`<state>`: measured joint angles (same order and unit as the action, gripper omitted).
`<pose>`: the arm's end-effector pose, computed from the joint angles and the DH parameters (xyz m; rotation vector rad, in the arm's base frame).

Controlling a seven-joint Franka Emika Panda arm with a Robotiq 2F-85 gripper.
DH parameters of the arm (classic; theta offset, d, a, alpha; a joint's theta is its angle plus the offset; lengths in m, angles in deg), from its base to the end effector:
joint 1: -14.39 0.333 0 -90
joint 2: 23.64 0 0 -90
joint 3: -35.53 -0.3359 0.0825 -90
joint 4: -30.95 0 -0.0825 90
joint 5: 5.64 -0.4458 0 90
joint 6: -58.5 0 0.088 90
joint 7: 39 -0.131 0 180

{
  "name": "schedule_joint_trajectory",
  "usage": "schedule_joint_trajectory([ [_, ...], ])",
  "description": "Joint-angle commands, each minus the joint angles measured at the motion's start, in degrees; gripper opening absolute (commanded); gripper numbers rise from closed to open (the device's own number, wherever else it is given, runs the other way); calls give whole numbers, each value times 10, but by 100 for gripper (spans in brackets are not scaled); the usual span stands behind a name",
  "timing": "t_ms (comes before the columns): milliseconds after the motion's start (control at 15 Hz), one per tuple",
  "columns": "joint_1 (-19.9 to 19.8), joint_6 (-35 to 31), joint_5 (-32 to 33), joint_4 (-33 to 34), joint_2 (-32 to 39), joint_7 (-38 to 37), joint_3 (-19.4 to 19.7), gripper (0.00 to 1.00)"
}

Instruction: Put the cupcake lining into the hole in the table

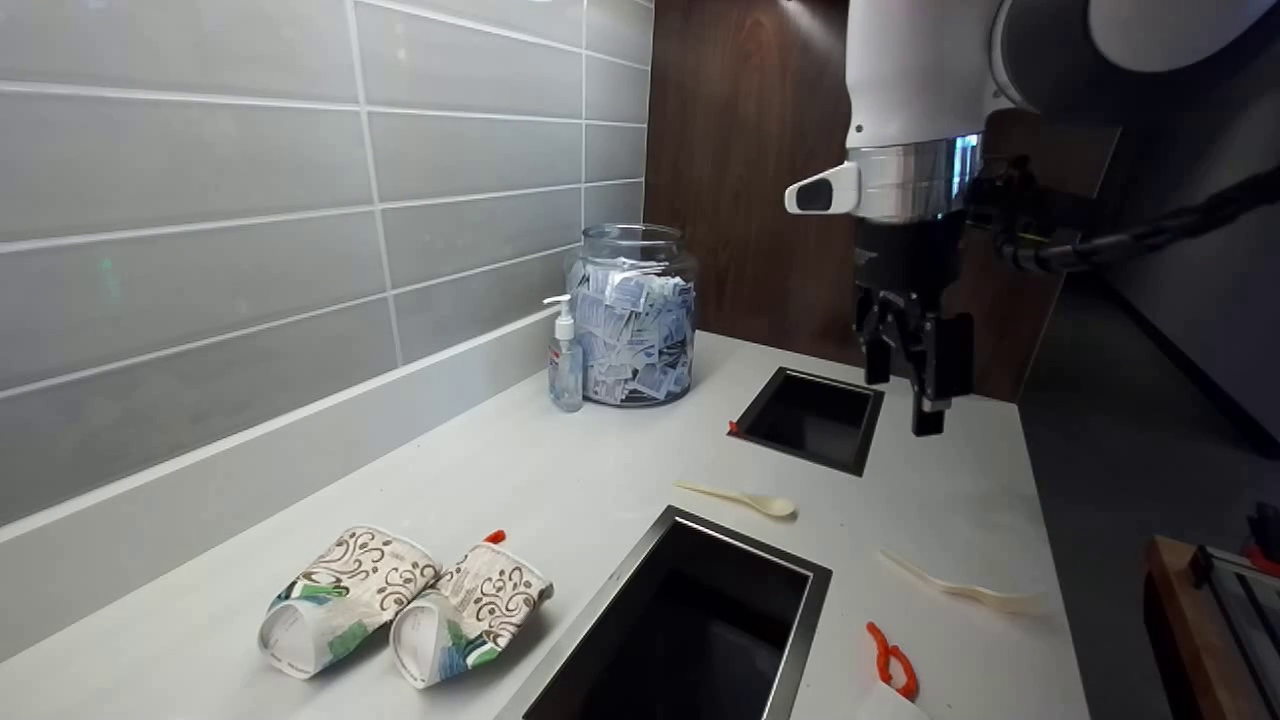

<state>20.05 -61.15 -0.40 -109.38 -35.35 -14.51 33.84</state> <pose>0.4760 0.0546 0.3220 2.9334 0.9173 -0.2575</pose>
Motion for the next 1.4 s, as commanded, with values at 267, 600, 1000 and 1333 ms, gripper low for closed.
schedule_joint_trajectory([
  [267,89,-117,-74,-89,-17,145,-44,100],
  [600,137,-202,-160,-137,-18,302,-42,100],
  [1000,130,-194,-161,-125,-4,315,-52,100],
  [1333,153,-199,-194,-118,17,377,-55,100],
])
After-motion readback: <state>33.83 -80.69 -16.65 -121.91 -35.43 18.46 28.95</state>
